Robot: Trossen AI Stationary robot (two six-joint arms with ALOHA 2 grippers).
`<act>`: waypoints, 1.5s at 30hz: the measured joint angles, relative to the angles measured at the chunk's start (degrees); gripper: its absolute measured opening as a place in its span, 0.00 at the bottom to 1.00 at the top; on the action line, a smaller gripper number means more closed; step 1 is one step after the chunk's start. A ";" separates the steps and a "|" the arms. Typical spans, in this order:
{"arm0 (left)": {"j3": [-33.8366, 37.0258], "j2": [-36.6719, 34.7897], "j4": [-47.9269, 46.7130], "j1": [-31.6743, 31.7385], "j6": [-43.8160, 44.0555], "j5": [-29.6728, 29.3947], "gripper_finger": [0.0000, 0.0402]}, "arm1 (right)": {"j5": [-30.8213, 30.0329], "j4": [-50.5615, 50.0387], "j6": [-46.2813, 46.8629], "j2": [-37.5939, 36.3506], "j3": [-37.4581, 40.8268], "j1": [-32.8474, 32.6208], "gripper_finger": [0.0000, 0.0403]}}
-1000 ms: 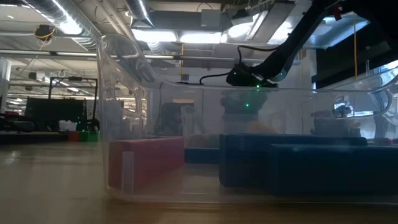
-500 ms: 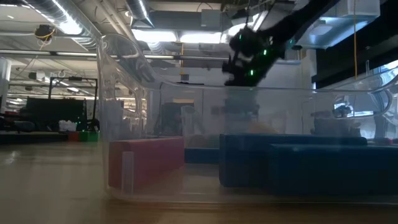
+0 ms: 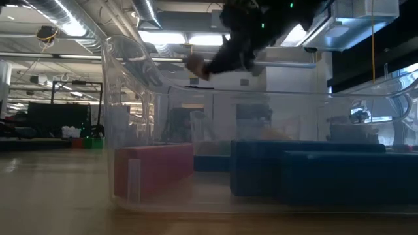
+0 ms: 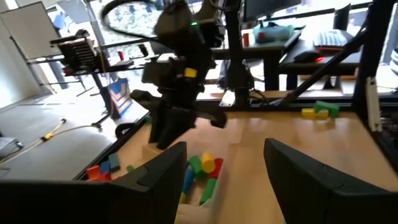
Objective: Sort blocks by size
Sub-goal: Put the brown arch block into the bottom left transparent bin
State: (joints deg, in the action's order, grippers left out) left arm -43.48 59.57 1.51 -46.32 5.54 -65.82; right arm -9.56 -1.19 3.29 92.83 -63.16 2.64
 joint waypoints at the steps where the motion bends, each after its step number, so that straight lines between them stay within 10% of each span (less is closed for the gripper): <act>1: 0.00 0.00 0.43 -0.27 -0.09 -0.02 0.52 | -0.02 1.22 0.44 0.06 0.01 -1.54 0.11; 13: 0.00 0.11 4.84 -2.79 0.42 -0.02 0.52 | -1.79 16.32 1.64 9.30 -3.90 -14.21 0.11; 45: 0.00 0.15 4.98 -2.54 -1.49 -0.42 0.52 | 4.14 23.39 1.41 54.03 -53.94 -20.62 0.13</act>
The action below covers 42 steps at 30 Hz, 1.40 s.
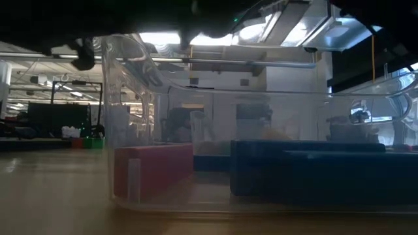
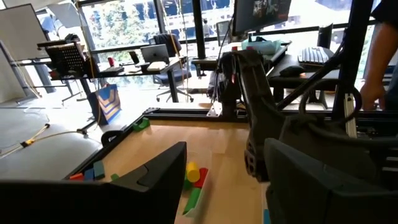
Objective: Sort blocks by size
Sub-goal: Put the brown arch block into the bottom left transparent bin, then put the green arch block into the bottom left transparent bin
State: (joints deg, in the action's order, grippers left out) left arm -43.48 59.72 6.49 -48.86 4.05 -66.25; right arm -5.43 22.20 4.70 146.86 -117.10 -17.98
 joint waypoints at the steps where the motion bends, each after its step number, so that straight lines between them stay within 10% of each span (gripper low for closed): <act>1: 0.00 0.00 -0.03 0.00 0.00 -0.01 0.52 | 0.12 0.30 0.22 0.81 -0.81 0.00 0.13; 21: 0.00 -0.04 -0.44 -2.12 0.00 -0.05 0.52 | 0.57 -19.72 -7.71 -6.75 -0.99 -1.29 0.57; 42: 0.00 -0.04 -1.01 -1.99 0.19 -0.45 0.52 | -19.71 -18.04 -4.33 -49.15 50.95 0.63 0.50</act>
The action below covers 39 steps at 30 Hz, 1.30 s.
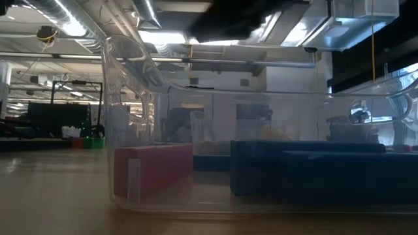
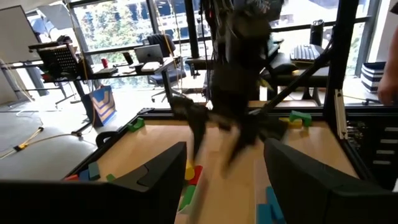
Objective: Sort blocks by size
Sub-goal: Put the green arch block into the bottom left transparent bin
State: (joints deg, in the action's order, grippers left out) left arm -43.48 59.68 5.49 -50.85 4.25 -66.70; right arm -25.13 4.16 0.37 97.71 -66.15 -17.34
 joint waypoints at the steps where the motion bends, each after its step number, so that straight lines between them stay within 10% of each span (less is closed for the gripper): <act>1: 0.00 0.00 -0.12 0.00 0.03 0.00 0.52 | -1.73 -0.08 0.76 -2.74 2.40 0.24 0.50; 15: 0.00 0.04 -0.10 0.23 -0.18 -0.04 0.52 | -4.26 -11.74 11.42 -22.32 24.28 19.90 0.50; 39: 0.00 0.04 -3.66 7.39 1.48 -0.06 0.52 | 8.02 -11.19 12.20 -10.49 25.17 72.35 0.64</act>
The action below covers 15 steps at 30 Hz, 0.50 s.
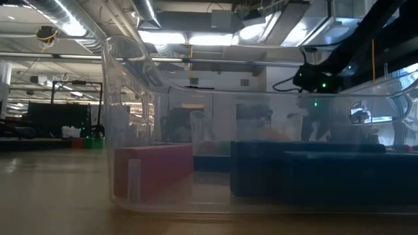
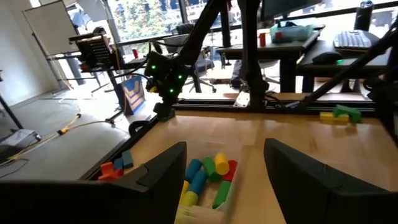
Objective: Sort blocks by size
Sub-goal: Put the green arch block into the bottom left transparent bin
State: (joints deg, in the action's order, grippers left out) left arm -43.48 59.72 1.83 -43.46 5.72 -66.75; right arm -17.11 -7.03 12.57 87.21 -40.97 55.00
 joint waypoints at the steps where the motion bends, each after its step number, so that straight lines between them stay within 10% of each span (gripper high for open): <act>1: 0.00 0.00 -0.02 0.35 -0.14 0.01 0.52 | 0.46 0.96 0.71 0.94 -0.38 0.72 0.63; 15: 0.00 0.00 -5.08 4.20 3.35 0.06 0.52 | -8.47 4.34 1.03 11.76 -2.75 1.71 0.52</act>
State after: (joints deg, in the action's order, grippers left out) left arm -43.48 59.72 -3.25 -39.26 9.07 -66.70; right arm -25.58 -2.69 13.60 98.98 -43.72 56.72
